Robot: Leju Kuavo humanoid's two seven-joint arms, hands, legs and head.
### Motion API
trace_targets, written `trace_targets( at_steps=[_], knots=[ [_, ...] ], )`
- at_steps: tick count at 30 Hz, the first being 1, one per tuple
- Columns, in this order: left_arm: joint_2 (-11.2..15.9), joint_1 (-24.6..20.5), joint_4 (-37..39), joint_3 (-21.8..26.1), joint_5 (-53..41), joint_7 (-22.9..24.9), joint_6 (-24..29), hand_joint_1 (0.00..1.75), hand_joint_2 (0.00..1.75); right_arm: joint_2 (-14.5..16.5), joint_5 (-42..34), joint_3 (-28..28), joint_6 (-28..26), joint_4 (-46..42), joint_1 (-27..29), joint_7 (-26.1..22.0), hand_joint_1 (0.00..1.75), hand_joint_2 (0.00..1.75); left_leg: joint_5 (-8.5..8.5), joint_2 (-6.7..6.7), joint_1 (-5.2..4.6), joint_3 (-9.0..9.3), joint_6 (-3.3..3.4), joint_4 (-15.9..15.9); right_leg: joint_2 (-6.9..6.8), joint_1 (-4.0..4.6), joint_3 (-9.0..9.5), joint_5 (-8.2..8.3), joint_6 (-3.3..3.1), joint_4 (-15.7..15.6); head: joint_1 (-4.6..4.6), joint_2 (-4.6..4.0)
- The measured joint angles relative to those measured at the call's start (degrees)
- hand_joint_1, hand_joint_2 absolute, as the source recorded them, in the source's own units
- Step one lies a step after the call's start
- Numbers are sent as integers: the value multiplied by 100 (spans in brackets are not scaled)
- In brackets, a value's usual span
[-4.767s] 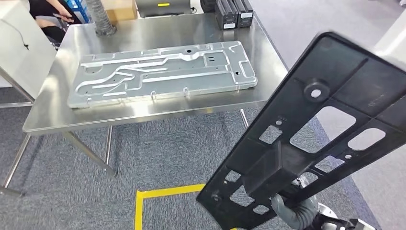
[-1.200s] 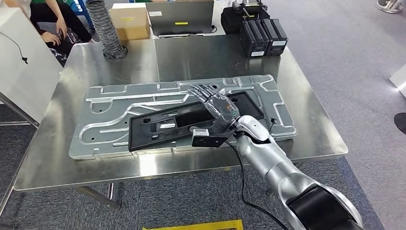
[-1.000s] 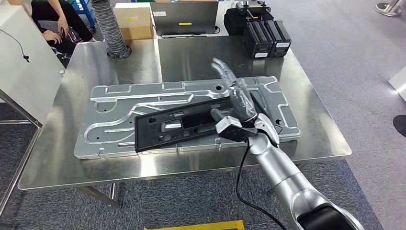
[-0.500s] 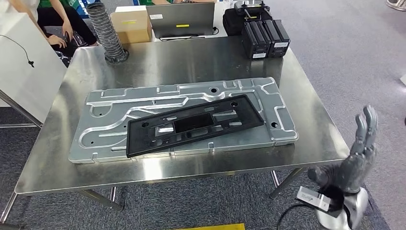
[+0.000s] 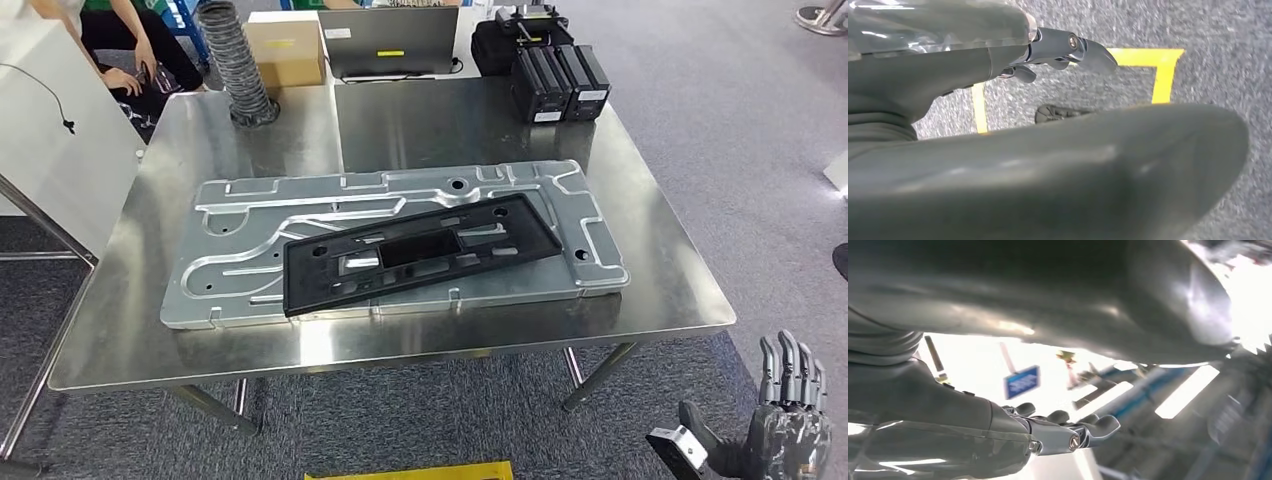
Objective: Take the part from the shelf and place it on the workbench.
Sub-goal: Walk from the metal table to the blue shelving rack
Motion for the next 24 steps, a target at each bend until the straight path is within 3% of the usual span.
trace_targets(
  at_steps=[1, 2, 3, 6, 7, 10, 11, 12, 15, 16, 17, 18, 20, 22, 23, 24],
  knots=[
    [-1, 3, 0, 4, -7, 0, -2, 0, 0, 47, 102, -183, 56, 152, -31, -19, 0, 0, 35, 1, -1, -60, -8, 13, -1, -18, -55, -115, 23, 267, 0, 0],
    [-2, 3, 0, 8, -15, 0, -4, 0, 0, 91, 204, -363, 109, 308, -66, -28, 0, 0, 67, 3, 1, -122, -20, 32, -1, -37, -28, -122, 42, 365, 0, 0],
    [-6, 3, 0, 12, -27, 0, -8, 0, 0, 128, 313, -550, 164, 478, -109, -33, 0, 0, 98, 3, 5, -187, -38, 61, -2, -59, 125, -14, 58, 219, 0, 0],
    [-26, -4, -1, 30, -55, 0, -16, 0, 0, 171, 565, -1006, 270, 1008, -275, -38, 0, 0, 174, 1, 15, -349, -126, 166, 6, -95, 902, 317, 67, -920, -1, 0],
    [-29, -6, -2, 36, -58, 0, -17, 0, 0, 176, 617, -1134, 286, 1213, -318, -38, 0, 0, 199, -2, 15, -369, -163, 188, 15, -85, 1041, 336, 43, -1153, -1, 0],
    [-43, -3, -2, 50, -74, 9, -26, 0, 0, 181, 645, -1495, 290, 1945, -439, -38, 0, 0, 297, -16, 28, -385, -283, 181, 32, -35, 1030, 399, -87, -1245, 1, 0],
    [-46, 4, -2, 54, -84, 12, -31, 0, 0, 177, 633, -1594, 285, 2210, -487, -38, 0, 0, 255, -16, 38, -415, -316, 206, 25, -34, 984, 450, -139, -1251, 1, 0],
    [-50, 14, -2, 57, -98, 15, -36, 0, 0, 167, 624, -1678, 268, 2480, -526, -39, 0, 0, 110, -17, 47, -465, -341, 304, 15, -39, 926, 512, -193, -1263, 1, 0],
    [-60, 24, -2, 68, -152, 2, -55, 0, 0, 97, 734, -1895, 151, 3353, -636, -32, 0, 0, -744, -13, 57, -722, -369, 1223, -5, -13, 684, 709, -282, -1267, -1, 0],
    [-62, 24, -2, 74, -167, -10, -62, 0, 0, 64, 824, -1994, 99, 3701, -685, -14, 0, 0, -921, -13, 55, -762, -368, 1568, -7, 8, 594, 775, -292, -1263, -1, 0],
    [-63, 23, -2, 80, -177, -25, -67, 0, 0, 29, 928, -2106, 54, 4055, -738, 23, 0, 0, -956, -13, 51, -729, -358, 1776, -9, 32, 507, 839, -300, -1257, -1, 0],
    [-66, 23, -2, 86, -184, -40, -73, 0, 0, 4, 1030, -2215, 10, 4384, -787, 81, 0, 0, -867, -13, 39, -601, -335, 1791, -10, 56, 429, 898, -305, -1252, -1, 0],
    [-69, 11, -2, 93, -192, -67, -83, 0, 0, -40, 1219, -2406, -60, 4995, -871, 243, 0, 0, -581, -14, -11, -51, -234, 1229, -12, 92, 315, 1000, -309, -1244, -1, 0],
    [-67, -23, -7, 97, -206, -83, -91, 0, 0, -59, 1389, -2521, -92, 5507, -938, 501, 0, 0, -561, -2, -89, 609, -102, 326, -18, 109, 263, 1097, -281, -1243, -1, 1],
    [-68, -41, -9, 98, -220, -86, -96, 0, 0, -61, 1484, -2559, -74, 5727, -971, 698, 0, 0, -602, 5, -124, 801, -57, 19, -24, 99, 254, 1148, -254, -1251, -2, 1],
    [-71, -53, -11, 99, -239, -88, -101, 0, 0, -65, 1596, -2586, -15, 5941, -999, 968, 0, 0, -627, 13, -146, 874, -34, -142, -29, 91, 250, 1201, -221, -1265, -2, 1]
  ],
)
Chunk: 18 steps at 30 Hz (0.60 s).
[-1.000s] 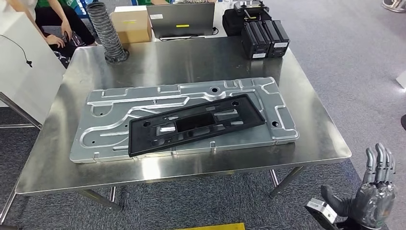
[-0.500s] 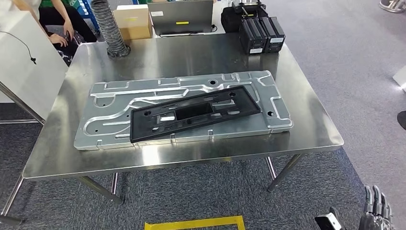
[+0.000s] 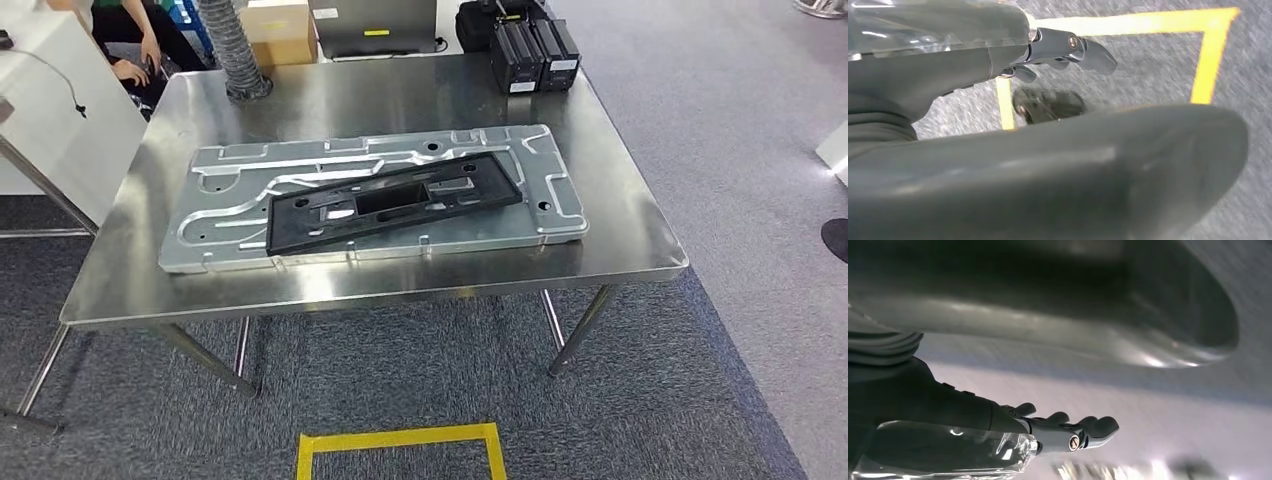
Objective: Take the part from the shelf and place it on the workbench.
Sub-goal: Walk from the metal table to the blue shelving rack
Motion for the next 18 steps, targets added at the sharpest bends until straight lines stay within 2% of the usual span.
trace_targets(
  at_steps=[2, 3, 4, 5, 6, 7, 8, 9, 10, 11, 12, 13, 14, 15, 16, 17, 18],
  knots=[
    [-20, -2, 3, 0, -52, 4, -10, 0, 0, -10, 248, -37, 264, 388, -42, 698, 0, 0, 133, 16, 8, -64, 27, -76, 2, -14, -24, 58, 64, -26, 0, -1],
    [-31, -1, 4, 0, -81, 10, -14, 0, 0, -16, 365, -44, 447, 568, -53, 1078, 0, 0, 220, 26, 25, -114, 55, -112, 10, -16, -62, -44, 93, 35, 1, -1],
    [-43, 0, 6, 0, -109, 16, -18, 0, 0, -22, 461, -46, 639, 725, -61, 1433, 0, 0, 313, 37, 42, -182, 77, -144, 18, -22, -128, -259, 125, 202, 2, -1],
    [-51, -1, 7, 0, -136, 24, -21, 0, 0, -30, 536, -48, 839, 864, -74, 1745, 0, 0, 392, 48, 53, -267, 88, -153, 24, -42, -217, -572, 156, 494, 2, -1],
    [-56, 2, 7, -1, -164, 34, -21, 0, 0, -38, 591, -48, 1043, 985, -89, 2008, 0, 0, 457, 51, 54, -364, 95, -142, 25, -62, -309, -877, 191, 861, 2, -1],
    [-62, 3, 7, -3, -191, 44, -23, 0, 0, -48, 631, -48, 1246, 1089, -106, 2221, 0, 0, 518, 58, 57, -467, 84, -117, 24, -86, -379, -1081, 228, 1234, 2, -1],
    [-67, 4, 7, -6, -217, 52, -30, 0, 0, -58, 658, -48, 1454, 1178, -122, 2387, 0, 0, 574, 65, 63, -571, 66, -81, 23, -112, -394, -1137, 263, 1506, 2, -1],
    [-72, 4, 7, -10, -237, 57, -41, 0, 0, -66, 675, -49, 1635, 1251, -133, 2500, 0, 0, 623, 72, 77, -684, 43, -29, 22, -139, -322, -1051, 297, 1605, 2, -1],
    [-77, 3, 7, -15, -251, 60, -52, 0, 0, -72, 694, -49, 1779, 1308, -139, 2571, 0, 0, 664, 75, 96, -802, 15, 39, 22, -167, -150, -887, 328, 1501, 2, -1],
    [-81, 0, 7, -18, -259, 60, -61, 0, 0, -74, 715, -50, 1887, 1349, -146, 2613, 0, 0, 695, 76, 112, -914, -17, 121, 22, -198, 115, -742, 359, 1210, 2, -1],
    [-84, -3, 6, -19, -263, 61, -66, 0, 0, -75, 738, -50, 1955, 1381, -159, 2634, 0, 0, 717, 74, 120, -1023, -51, 210, 25, -219, 426, -710, 386, 801, 2, -1],
    [-87, -6, 6, -20, -264, 63, -66, 0, 0, -80, 761, -50, 2003, 1408, -174, 2647, 0, 0, 738, 72, 122, -1107, -87, 286, 35, -222, 683, -759, 375, 427, 1, -1],
    [-89, -10, 6, -20, -264, 66, -64, 0, 0, -87, 779, -50, 2042, 1434, -188, 2656, 0, 0, 765, 71, 117, -1163, -126, 343, 40, -216, 842, -845, 349, 158, 1, -1],
    [-91, -10, 6, -20, -263, 72, -61, 0, 0, -95, 799, -50, 2083, 1459, -198, 2666, 0, 0, 803, 69, 117, -1199, -167, 365, 46, -194, 899, -915, 301, 22, 1, -1],
    [-95, -4, 7, -20, -261, 77, -57, 0, 0, -107, 819, -50, 2129, 1480, -199, 2684, 0, 0, 853, 67, 124, -1216, -210, 363, 47, -177, 874, -903, 233, -3, 1, -1],
    [-97, 6, 7, -20, -258, 82, -49, 0, 0, -114, 837, -50, 2172, 1504, -199, 2702, 0, 0, 858, 62, 139, -1236, -251, 368, 31, -173, 827, -853, 179, -9, 1, -1],
    [-98, 21, 7, -20, -256, 89, -39, 0, 0, -122, 853, -50, 2212, 1524, -200, 2718, 0, 0, 773, 57, 155, -1273, -284, 416, 20, -170, 776, -791, 120, -13, 1, -1]
  ],
)
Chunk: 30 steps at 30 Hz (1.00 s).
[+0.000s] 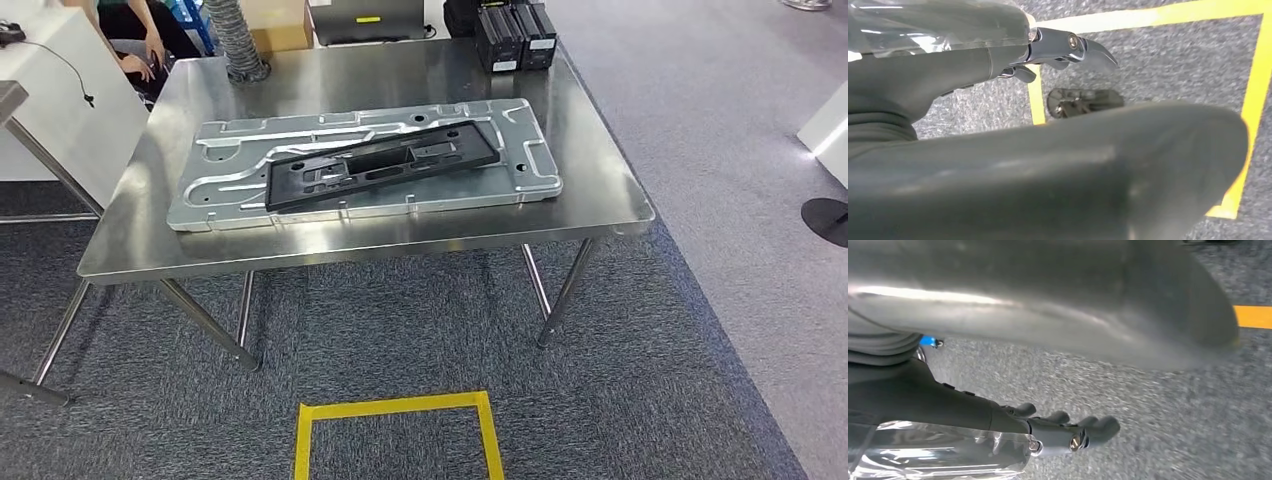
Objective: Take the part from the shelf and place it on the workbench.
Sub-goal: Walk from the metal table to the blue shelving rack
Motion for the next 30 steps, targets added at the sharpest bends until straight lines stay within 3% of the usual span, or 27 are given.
trace_targets(
  at_steps=[2, 4, 5, 6, 7, 9, 11, 12, 14, 15, 16, 19, 20, 21, 22, 24, 26, 27, 30],
  knots=[
    [-8, 23, 0, 0, 2, 19, 19, 0, 0, -16, 26, 0, 57, 25, -1, 21, 0, 0, -477, -8, 23, -135, -43, 391, -24, 2, -139, 137, -87, -13, 0, 0],
    [-20, 28, 0, 0, -3, 42, 33, 0, 0, -31, 59, 0, 112, 43, 5, 32, 0, 0, -1020, -9, 25, -290, -61, 1105, -28, 32, -314, 270, -121, -6, 0, 0],
    [-22, 28, 0, 0, -7, 51, 41, 0, 0, -37, 75, 0, 139, 57, 8, 35, 0, 0, -1127, -9, 24, -306, -61, 1396, -29, 51, -408, 339, -126, -1, 1, 0],
    [-24, 28, 0, 0, -10, 59, 47, 0, 0, -41, 90, 0, 166, 72, 10, 36, 0, 0, -1097, -9, 22, -246, -52, 1537, -29, 67, -502, 406, -127, 5, 1, 0],
    [-24, 28, 0, 0, -15, 62, 50, 0, 0, -43, 98, 0, 184, 86, 11, 36, 0, 0, -956, -10, 18, -87, -33, 1466, -28, 82, -586, 469, -124, 10, 1, 0],
    [-20, 17, 0, -1, -35, 49, 52, 0, 0, -40, 107, 0, 207, 117, 8, 36, 0, 0, -687, -15, -1, 500, 39, 768, -26, 100, -719, 586, -104, 16, 1, 0],
    [-14, -9, 0, -4, -57, 14, 49, 0, 0, -31, 107, 0, 229, 148, 1, 34, 0, 0, -712, -19, -39, 1062, 119, -90, -32, 111, -790, 696, -57, 10, 1, 0],
    [-11, -20, 0, -7, -65, -6, 45, 0, 0, -27, 107, 0, 237, 162, -2, 31, 0, 0, -769, -21, -61, 1190, 150, -334, -39, 108, -805, 752, -26, -4, 1, 0],
    [-9, -26, 0, -16, -77, -38, 40, 0, 0, -19, 107, 0, 246, 187, -7, 20, 0, 0, -719, -15, -73, 1178, 213, -454, -48, 102, -819, 853, 43, -46, 1, 0],
    [-8, -28, 0, -22, -81, -50, 40, 0, 0, -15, 107, 0, 247, 198, -11, 12, 0, 0, -656, -5, -65, 1137, 256, -474, -43, 95, -844, 811, 74, -22, 1, 0],
    [-6, -30, 0, -29, -89, -62, 42, 0, 0, -11, 107, 1, 249, 209, -15, -4, 0, 0, -586, 6, -53, 1085, 305, -491, -35, 92, -893, 662, 99, 90, 1, 0],
    [14, -28, 0, -48, -109, -101, 71, 0, 0, 7, 103, 2, 266, 248, -26, -96, 0, 0, -397, 23, -56, 843, 382, -467, -19, 68, -1180, -192, 150, 1098, 1, 0],
    [27, -25, 0, -51, -115, -109, 87, 0, 0, 16, 98, 2, 275, 262, -31, -121, 0, 0, -341, 24, -62, 745, 379, -434, -18, 62, -1239, -335, 167, 1455, 1, 0],
    [40, -22, 0, -53, -122, -114, 102, 0, 0, 25, 92, 2, 283, 273, -36, -135, 0, 0, -291, 24, -64, 642, 370, -392, -18, 58, -1222, -325, 181, 1657, 1, 0],
    [52, -18, 0, -56, -139, -115, 118, 0, 0, 34, 84, 2, 291, 282, -42, -135, 0, 0, -246, 25, -63, 534, 355, -338, -18, 52, -1107, -203, 189, 1665, 1, 0],
    [81, -7, 0, -73, -183, -111, 134, 0, 0, 63, 66, 2, 297, 296, -59, -110, 0, 0, -180, 23, -56, 329, 315, -215, -18, 35, -599, 64, 186, 1104, 1, 0],
    [122, 8, 0, -92, -231, -101, 138, 0, 0, 115, 46, 1, 306, 311, -85, -74, 0, 0, -128, 24, -65, 175, 257, -87, -13, 48, -72, 18, 148, 326, 0, 0],
    [146, 16, 0, -98, -254, -95, 138, 0, 0, 146, 40, 1, 310, 318, -95, -63, 0, 0, -94, 25, -71, 129, 222, -50, -8, 63, 56, -53, 116, 94, 0, 0],
    [218, 46, 0, -109, -283, -87, 145, 0, 0, 241, 34, -1, 334, 350, -104, -14, 0, 0, -53, 17, -61, 56, 112, -16, -24, 75, 11, -13, -24, -22, 1, 0]
  ],
)
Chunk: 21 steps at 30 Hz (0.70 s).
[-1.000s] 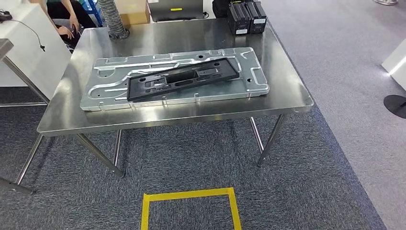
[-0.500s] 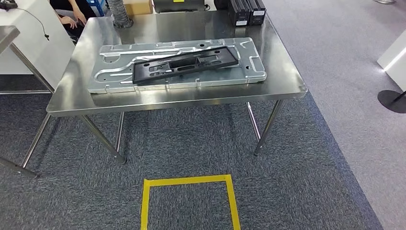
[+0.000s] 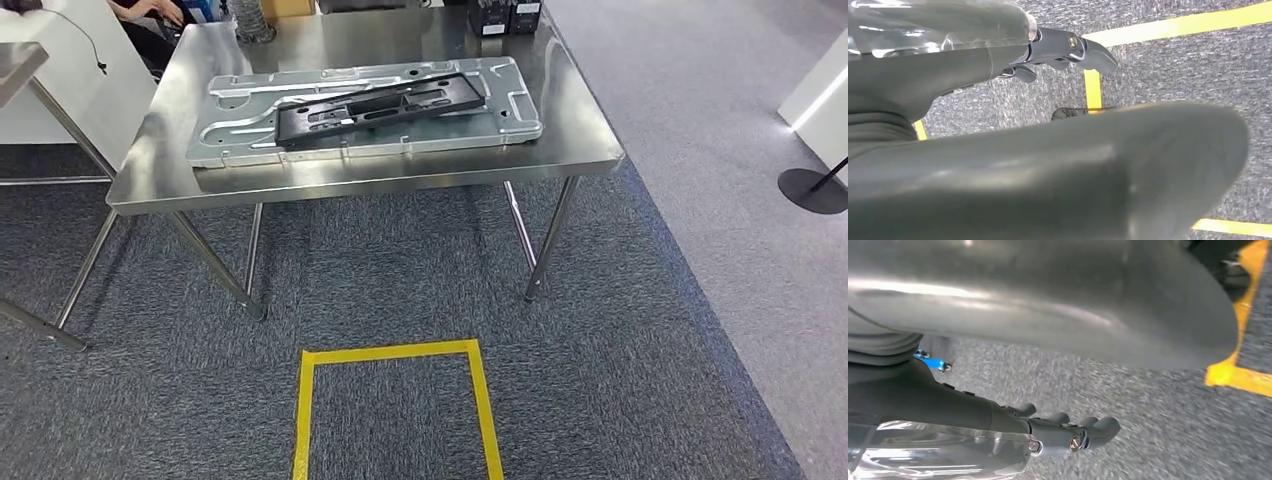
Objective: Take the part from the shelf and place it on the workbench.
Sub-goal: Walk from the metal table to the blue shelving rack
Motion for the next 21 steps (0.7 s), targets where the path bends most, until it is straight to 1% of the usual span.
trace_targets(
  at_steps=[1, 2, 3, 4, 5, 6, 7, 8, 9, 10, 11, 12, 13, 14, 15, 16, 17, 18, 19, 20, 21],
  knots=[
    [22, 16, 0, -4, -3, 1, 8, 0, 0, 25, 1, -1, 11, 9, -4, 19, 0, 0, -127, -8, 11, -44, -35, 88, -14, -7, -49, 57, -54, -9, -1, 0],
    [42, 32, 0, -10, -7, 1, 20, 0, 0, 49, 1, -1, 20, 18, -7, 33, 0, 0, -357, -16, 23, -110, -67, 277, -26, -12, -112, 121, -99, -18, -1, 0],
    [56, 43, 0, -16, -12, 1, 32, 0, 0, 60, 1, -2, 23, 19, -14, 41, 0, 0, -654, -20, 32, -192, -94, 570, -32, -8, -185, 186, -129, -16, -1, 0],
    [72, 48, 0, -24, -21, 1, 45, 0, 0, 71, -3, -2, 25, 19, -18, 44, 0, 0, -929, -21, 36, -270, -112, 930, -32, -3, -267, 252, -141, -12, -1, 0],
    [85, 47, 0, -31, -35, 2, 57, 0, 0, 84, -12, -2, 26, 20, -22, 40, 0, 0, -1102, -21, 39, -318, -124, 1267, -32, 3, -358, 321, -142, -5, 0, 0],
    [99, 45, 0, -38, -51, 2, 64, 0, 0, 98, -25, -4, 29, 20, -28, 26, 0, 0, -1129, -22, 40, -304, -128, 1487, -32, 7, -454, 390, -138, 5, 0, 0],
    [112, 43, 0, -47, -70, 5, 69, 0, 0, 112, -39, -6, 31, 20, -34, 5, 0, 0, -1022, -23, 40, -203, -124, 1527, -32, 10, -551, 457, -131, 16, 0, 0],
    [124, 38, 0, -60, -90, 9, 71, 0, 0, 127, -53, -8, 32, 20, -41, -33, 0, 0, -843, -24, 39, 2, -109, 1360, -31, 11, -642, 523, -120, 26, 0, 0],
    [136, 28, 0, -74, -105, 17, 72, 0, 0, 143, -65, -10, 32, 20, -51, -80, 0, 0, -688, -28, 38, 297, -85, 1019, -29, 13, -718, 588, -106, 34, -1, 0],
    [148, 11, -1, -86, -115, 31, 72, 0, 0, 160, -75, -11, 31, 20, -62, -136, 0, 0, -632, -33, 27, 649, -51, 562, -27, 22, -778, 646, -86, 40, -1, 0],
    [159, -11, -1, -96, -122, 46, 69, 0, 0, 175, -85, -13, 28, 20, -73, -193, 0, 0, -666, -37, 16, 964, -15, 99, -29, 29, -819, 705, -60, 43, -1, 0],
    [166, -30, -2, -101, -124, 60, 66, 0, 0, 186, -95, -14, 22, 20, -84, -244, 0, 0, -732, -42, -1, 1169, 20, -234, -33, 34, -844, 766, -31, 38, -1, 0],
    [171, -43, -2, -106, -127, 73, 57, 0, 0, 194, -107, -16, 15, 20, -94, -285, 0, 0, -785, -43, -19, 1264, 55, -428, -38, 33, -861, 828, 3, 25, -1, 0],
    [170, -48, -1, -110, -132, 80, 41, 0, 0, 196, -117, -22, 7, 20, -99, -312, 0, 0, -772, -41, -25, 1251, 90, -497, -41, 32, -871, 897, 41, 5, -1, 0],
    [164, -50, -1, -113, -142, 82, 25, 0, 0, 194, -127, -31, 0, 20, -103, -329, 0, 0, -709, -25, -21, 1196, 130, -491, -33, 23, -890, 909, 76, 6, -1, 0],
    [156, -55, 0, -118, -157, 82, 3, 0, 0, 188, -132, -42, -7, 20, -104, -335, 0, 0, -641, -13, -11, 1137, 178, -498, -22, 18, -925, 815, 106, 68, -1, 0],
    [147, -62, 0, -122, -175, 75, -17, 0, 0, 181, -133, -50, -15, 20, -102, -328, 0, 0, -564, -1, 1, 1062, 222, -506, -10, 15, -982, 602, 129, 232, 0, 0],
    [137, -70, 0, -126, -191, 63, -36, 0, 0, 174, -133, -55, -22, 20, -102, -309, 0, 0, -491, 11, 7, 973, 256, -498, 1, 5, -1062, 285, 144, 518, 0, 0],
    [130, -76, 0, -130, -206, 45, -58, 0, 0, 164, -133, -56, -30, 20, -101, -285, 0, 0, -424, 10, 1, 868, 279, -480, 6, 3, -1147, -43, 158, 900, 0, 0],
    [122, -79, 0, -133, -214, 19, -81, 0, 0, 156, -133, -56, -35, 20, -101, -258, 0, 0, -356, 14, -7, 758, 286, -451, 8, 0, -1214, -269, 172, 1295, 0, 0],
    [110, -83, 0, -134, -218, -12, -101, 0, 0, 147, -133, -56, -37, 19, -101, -233, 0, 0, -292, 19, -15, 638, 285, -411, 8, -1, -1232, -341, 183, 1610, 0, 0]
  ],
)
